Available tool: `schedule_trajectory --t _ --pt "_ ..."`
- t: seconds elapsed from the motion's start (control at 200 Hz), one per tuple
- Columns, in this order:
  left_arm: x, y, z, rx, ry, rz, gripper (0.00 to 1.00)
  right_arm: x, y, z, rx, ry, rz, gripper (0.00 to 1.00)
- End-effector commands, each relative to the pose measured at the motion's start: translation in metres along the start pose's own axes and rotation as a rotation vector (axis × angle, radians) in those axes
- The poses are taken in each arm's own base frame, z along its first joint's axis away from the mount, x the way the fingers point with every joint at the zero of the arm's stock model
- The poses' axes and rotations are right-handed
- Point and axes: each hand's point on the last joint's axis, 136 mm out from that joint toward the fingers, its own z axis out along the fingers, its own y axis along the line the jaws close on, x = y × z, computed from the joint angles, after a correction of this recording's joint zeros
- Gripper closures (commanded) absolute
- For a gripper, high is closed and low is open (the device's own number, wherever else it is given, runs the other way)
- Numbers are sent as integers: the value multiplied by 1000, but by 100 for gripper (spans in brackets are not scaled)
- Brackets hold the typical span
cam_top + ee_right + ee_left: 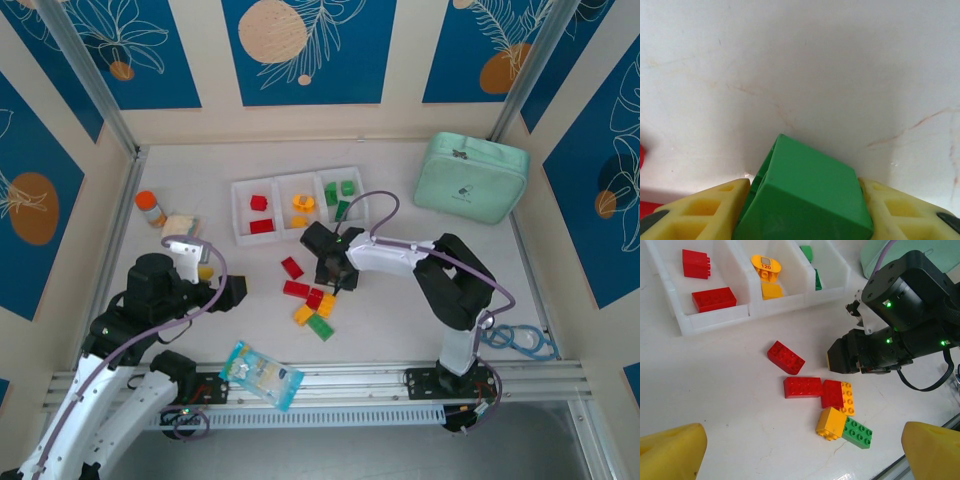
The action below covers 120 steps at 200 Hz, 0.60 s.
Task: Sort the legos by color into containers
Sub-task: Pick up the lego from the center of the table, then place the lego in the container.
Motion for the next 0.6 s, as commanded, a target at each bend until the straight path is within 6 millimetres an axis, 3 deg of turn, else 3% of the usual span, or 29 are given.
schedule_trajectory --t 0.0,0.14,0.295,0.4,0.595 --pt "-5 2 -2 -5 -36 17 0 -20 14 -33 -51 -87 -98 61" --pt "-5 2 -1 -6 -29 16 1 -40 25 -69 -104 -181 -187 62" --pt "-6 3 -2 -10 -36 13 1 -79 35 -104 -176 -280 -216 61" --pt "-7 4 -2 -10 -42 8 0 -108 40 -113 -216 -307 -217 61" --pt "-8 5 -4 -15 -51 10 1 -165 39 -104 -253 -329 -167 62"
